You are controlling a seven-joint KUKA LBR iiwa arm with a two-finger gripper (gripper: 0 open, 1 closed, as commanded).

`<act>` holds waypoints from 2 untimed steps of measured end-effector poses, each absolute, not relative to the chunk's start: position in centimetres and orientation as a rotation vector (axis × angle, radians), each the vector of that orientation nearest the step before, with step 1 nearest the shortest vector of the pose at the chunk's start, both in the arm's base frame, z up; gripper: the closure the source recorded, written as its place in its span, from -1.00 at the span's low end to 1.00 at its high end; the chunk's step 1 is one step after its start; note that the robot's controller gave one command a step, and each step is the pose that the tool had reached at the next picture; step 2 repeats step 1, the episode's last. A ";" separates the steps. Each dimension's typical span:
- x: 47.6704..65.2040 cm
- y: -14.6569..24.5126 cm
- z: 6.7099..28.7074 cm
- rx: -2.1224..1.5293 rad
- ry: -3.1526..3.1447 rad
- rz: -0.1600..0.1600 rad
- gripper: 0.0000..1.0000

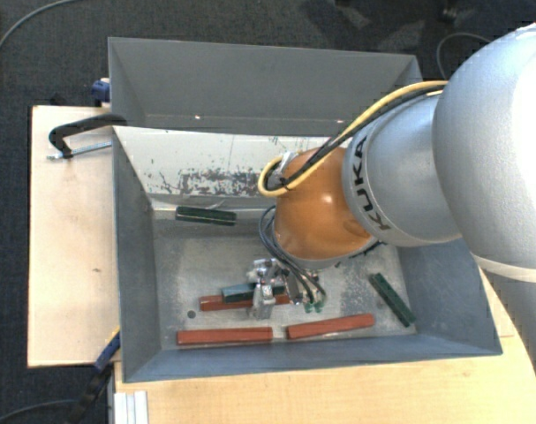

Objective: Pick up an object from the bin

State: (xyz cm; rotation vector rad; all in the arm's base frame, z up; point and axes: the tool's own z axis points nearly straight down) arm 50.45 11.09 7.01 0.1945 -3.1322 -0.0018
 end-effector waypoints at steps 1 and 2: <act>52.7 13.6 27.2 0.100 -3.154 -0.007 1.00; 52.7 13.6 27.2 0.100 -3.154 -0.007 1.00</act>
Offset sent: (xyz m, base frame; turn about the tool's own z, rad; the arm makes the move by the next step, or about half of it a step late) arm 0.0195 0.0234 0.1964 0.0616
